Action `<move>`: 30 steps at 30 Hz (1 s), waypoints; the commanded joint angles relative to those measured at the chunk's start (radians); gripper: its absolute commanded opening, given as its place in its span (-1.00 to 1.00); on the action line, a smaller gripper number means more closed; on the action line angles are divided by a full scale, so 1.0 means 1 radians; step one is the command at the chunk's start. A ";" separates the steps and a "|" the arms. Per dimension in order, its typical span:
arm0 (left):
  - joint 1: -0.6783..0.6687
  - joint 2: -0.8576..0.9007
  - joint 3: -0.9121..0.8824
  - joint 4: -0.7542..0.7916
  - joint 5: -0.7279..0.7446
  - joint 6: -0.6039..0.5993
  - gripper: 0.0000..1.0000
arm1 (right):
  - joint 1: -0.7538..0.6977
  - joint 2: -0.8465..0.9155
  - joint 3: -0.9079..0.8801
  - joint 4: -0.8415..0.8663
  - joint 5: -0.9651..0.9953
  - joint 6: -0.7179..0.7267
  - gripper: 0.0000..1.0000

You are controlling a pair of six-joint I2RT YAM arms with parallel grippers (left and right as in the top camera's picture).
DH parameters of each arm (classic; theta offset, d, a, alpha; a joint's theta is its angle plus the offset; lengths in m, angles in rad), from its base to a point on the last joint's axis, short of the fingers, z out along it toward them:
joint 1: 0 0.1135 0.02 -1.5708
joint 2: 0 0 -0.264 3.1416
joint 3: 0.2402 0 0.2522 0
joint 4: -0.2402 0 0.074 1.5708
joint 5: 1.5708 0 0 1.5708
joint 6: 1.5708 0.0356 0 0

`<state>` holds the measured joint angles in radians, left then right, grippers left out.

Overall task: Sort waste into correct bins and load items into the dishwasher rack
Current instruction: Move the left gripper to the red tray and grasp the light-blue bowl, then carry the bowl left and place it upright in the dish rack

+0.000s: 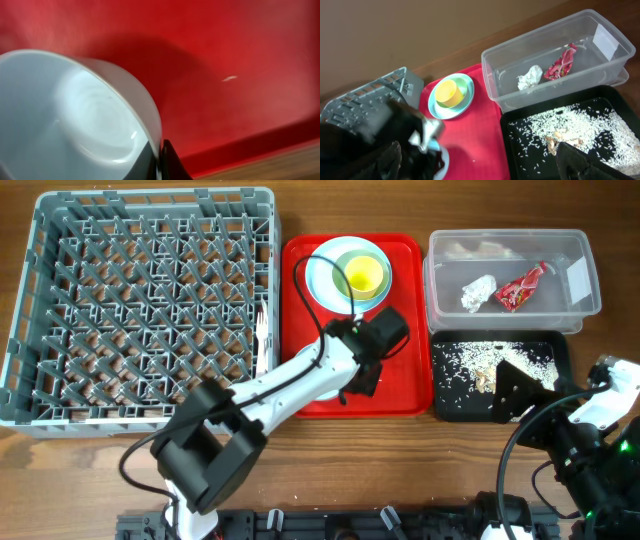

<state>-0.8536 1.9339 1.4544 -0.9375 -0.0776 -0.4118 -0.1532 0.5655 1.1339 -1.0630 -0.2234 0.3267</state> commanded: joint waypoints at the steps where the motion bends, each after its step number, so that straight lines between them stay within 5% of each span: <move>1: 0.050 -0.169 0.249 -0.032 0.086 0.039 -0.92 | -0.002 -0.003 0.003 0.000 0.014 -0.009 0.99; 6: 0.312 -0.246 0.463 -0.061 0.289 0.124 -0.92 | -0.002 -0.003 0.003 -0.001 0.014 -0.009 0.99; 11: 0.593 -0.190 0.463 0.047 0.293 0.220 -0.92 | -0.002 -0.003 0.003 0.000 0.014 -0.010 0.99; 15: 0.650 -0.134 0.463 0.139 0.314 0.225 -0.92 | -0.002 -0.003 0.003 -0.001 0.014 -0.010 0.99; 22: 0.787 0.031 0.463 0.288 0.919 0.122 -0.92 | -0.002 -0.003 0.003 -0.001 0.014 -0.009 0.99; 28: 0.932 0.300 0.463 0.602 1.506 -0.117 -0.92 | -0.002 -0.003 0.003 -0.001 0.014 -0.010 0.99; 30: 0.942 0.363 0.463 0.702 1.599 -0.218 -0.92 | -0.002 -0.003 0.003 -0.001 0.014 -0.009 1.00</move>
<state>0.0746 2.2135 1.9186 -0.3164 1.2171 -0.4557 -0.1532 0.5655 1.1339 -1.0634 -0.2234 0.3267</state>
